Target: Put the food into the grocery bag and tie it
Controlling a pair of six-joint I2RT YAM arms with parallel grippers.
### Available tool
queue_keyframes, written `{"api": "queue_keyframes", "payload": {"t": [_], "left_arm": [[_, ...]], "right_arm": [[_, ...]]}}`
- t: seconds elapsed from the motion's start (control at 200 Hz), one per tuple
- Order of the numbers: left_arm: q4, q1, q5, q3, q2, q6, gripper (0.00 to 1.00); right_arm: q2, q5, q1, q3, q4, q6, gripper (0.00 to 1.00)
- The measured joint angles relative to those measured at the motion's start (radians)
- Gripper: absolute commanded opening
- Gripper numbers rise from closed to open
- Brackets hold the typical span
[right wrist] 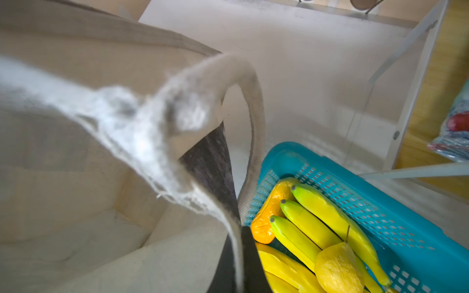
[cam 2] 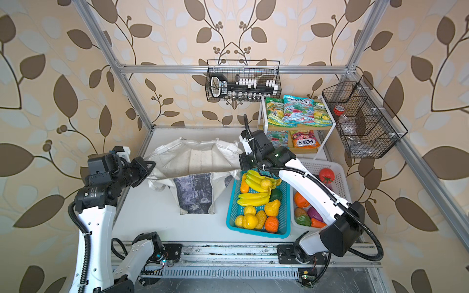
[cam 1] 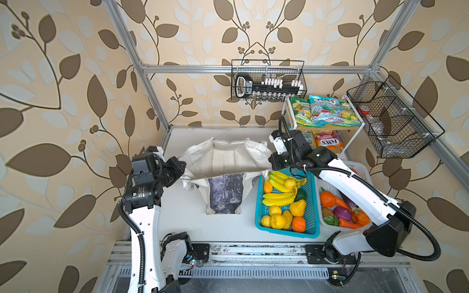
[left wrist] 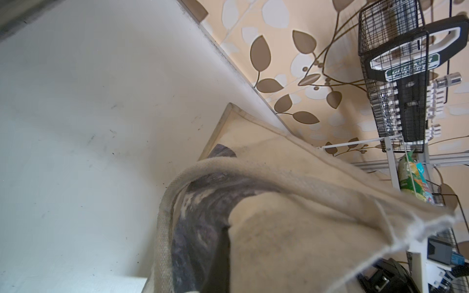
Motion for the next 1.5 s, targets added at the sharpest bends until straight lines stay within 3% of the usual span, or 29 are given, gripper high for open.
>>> {"api": "queue_keyframes", "payload": {"t": [0.25, 0.56, 0.64, 0.75, 0.88, 1.01, 1.105, 1.165, 1.33, 1.499], "left_arm": [[0.076, -0.012, 0.047, -0.123, 0.029, -0.024, 0.0], [0.169, -0.048, 0.103, -0.144, 0.087, -0.056, 0.0], [0.178, -0.048, 0.105, -0.144, 0.089, -0.055, 0.0], [0.191, -0.048, 0.121, -0.144, 0.115, -0.054, 0.0], [0.22, -0.053, 0.119, -0.15, 0.137, -0.056, 0.0], [0.237, -0.061, 0.111, -0.155, 0.133, -0.053, 0.0], [0.243, -0.061, 0.095, -0.161, 0.126, -0.05, 0.0], [0.253, -0.061, 0.1, -0.169, 0.127, -0.051, 0.0], [0.297, -0.061, 0.141, -0.182, 0.169, -0.051, 0.0], [0.291, -0.061, 0.143, -0.182, 0.159, -0.035, 0.0]], "right_arm": [[0.146, -0.003, 0.138, 0.043, 0.028, 0.034, 0.02], [0.204, 0.009, 0.135, 0.13, 0.03, 0.048, 0.02], [0.2, 0.012, 0.132, 0.13, 0.03, 0.054, 0.19], [0.18, 0.013, 0.119, 0.126, 0.036, 0.061, 0.3], [0.127, 0.053, 0.106, 0.108, 0.049, 0.06, 0.61], [0.002, 0.114, 0.109, 0.037, 0.072, 0.048, 0.99], [-0.129, 0.146, 0.104, -0.026, 0.101, 0.016, 1.0], [-0.227, 0.106, 0.071, -0.076, 0.14, -0.005, 1.0], [-0.484, -0.04, -0.158, -0.219, 0.199, -0.004, 1.0], [-0.559, -0.077, -0.245, -0.268, 0.154, -0.002, 0.99]]}}
